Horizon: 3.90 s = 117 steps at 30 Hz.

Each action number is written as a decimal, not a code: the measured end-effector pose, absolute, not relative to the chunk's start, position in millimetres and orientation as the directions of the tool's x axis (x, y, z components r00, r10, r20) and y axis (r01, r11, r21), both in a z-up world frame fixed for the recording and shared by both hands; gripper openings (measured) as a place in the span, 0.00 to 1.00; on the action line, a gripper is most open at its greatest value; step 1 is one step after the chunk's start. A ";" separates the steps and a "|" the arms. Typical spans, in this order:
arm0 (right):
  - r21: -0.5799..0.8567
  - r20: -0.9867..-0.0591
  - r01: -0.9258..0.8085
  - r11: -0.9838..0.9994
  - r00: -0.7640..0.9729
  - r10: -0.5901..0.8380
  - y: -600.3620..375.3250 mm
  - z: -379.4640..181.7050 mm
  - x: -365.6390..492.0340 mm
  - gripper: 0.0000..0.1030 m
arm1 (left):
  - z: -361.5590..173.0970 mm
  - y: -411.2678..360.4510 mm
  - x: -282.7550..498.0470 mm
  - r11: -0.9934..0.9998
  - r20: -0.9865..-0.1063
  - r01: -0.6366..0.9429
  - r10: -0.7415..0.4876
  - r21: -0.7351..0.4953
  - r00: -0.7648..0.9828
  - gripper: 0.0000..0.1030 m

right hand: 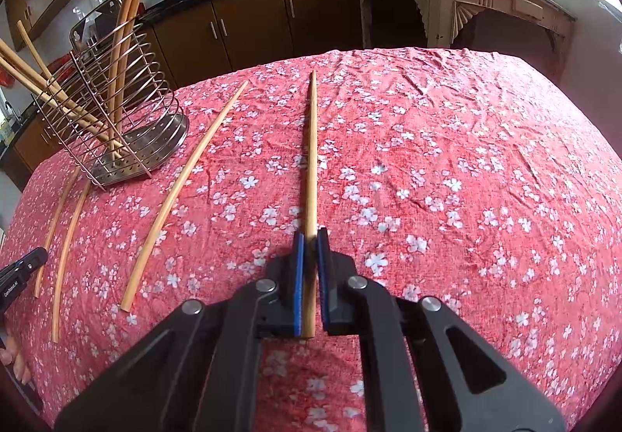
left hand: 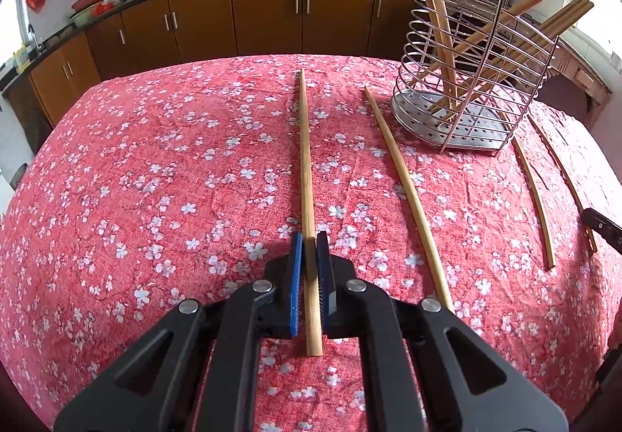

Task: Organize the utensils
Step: 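Lift the held chopsticks upright off the tablecloth with both tools, then carry both upright chopsticks over the wire holder opening with both tools, then lower both held chopsticks down into the wire holder, then open the right tool to release its chopstick while the left tool opens too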

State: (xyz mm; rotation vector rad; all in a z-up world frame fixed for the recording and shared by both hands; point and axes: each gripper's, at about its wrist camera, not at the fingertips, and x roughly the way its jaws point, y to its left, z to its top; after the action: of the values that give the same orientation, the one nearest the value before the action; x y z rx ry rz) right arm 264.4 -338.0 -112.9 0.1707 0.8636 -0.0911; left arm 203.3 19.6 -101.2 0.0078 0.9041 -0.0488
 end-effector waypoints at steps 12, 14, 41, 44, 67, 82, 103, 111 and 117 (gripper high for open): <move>0.140 -0.653 0.123 0.982 0.758 -0.002 -352.5 -70.0 243.8 0.07 | -66.9 42.6 193.6 0.998 -0.742 0.044 -0.068 -0.052 0.667 0.07; 0.145 -0.609 0.119 0.982 0.793 -0.006 -355.9 -53.5 237.1 0.07 | -47.5 44.8 189.2 0.997 -0.711 0.042 -0.073 -0.061 0.700 0.07; 0.166 -0.297 0.067 0.984 0.955 -0.015 -354.0 56.4 230.5 0.07 | 63.0 51.7 188.8 0.987 -0.428 0.038 -0.103 -0.156 0.898 0.07; 0.180 -0.302 0.071 0.981 0.953 -0.013 -355.4 60.9 231.3 0.07 | 67.1 55.1 192.5 0.984 -0.438 0.035 -0.109 -0.173 0.892 0.07; 0.185 -0.146 -0.137 0.973 0.975 0.165 -295.3 204.7 259.3 0.07 | 198.2 -8.6 215.7 0.979 -0.264 0.116 -0.158 -0.169 0.951 0.07; 0.230 -0.259 -0.166 0.959 0.939 0.225 -271.1 141.9 339.2 0.07 | 151.1 -27.1 265.0 0.978 -0.335 0.130 -0.178 -0.161 0.925 0.07; 0.270 -0.395 -0.161 0.949 0.881 0.262 -260.4 79.4 388.0 0.07 | 90.0 -31.9 303.7 0.974 -0.495 0.148 -0.214 -0.169 0.842 0.07; 0.274 -0.415 -0.140 0.951 0.875 0.248 -264.1 70.8 389.6 0.09 | 89.8 -31.6 304.5 0.976 -0.505 0.144 -0.209 -0.165 0.837 0.07; 0.266 -0.421 -0.098 0.959 0.883 0.207 -273.7 72.2 384.2 0.21 | 90.8 -30.7 301.6 0.980 -0.519 0.119 -0.184 -0.156 0.834 0.07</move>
State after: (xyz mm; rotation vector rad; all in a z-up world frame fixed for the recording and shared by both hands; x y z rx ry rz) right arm 384.2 -273.7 72.2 0.2418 0.4625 0.1604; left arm 301.6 -30.7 90.8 -0.1191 0.5613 -0.1613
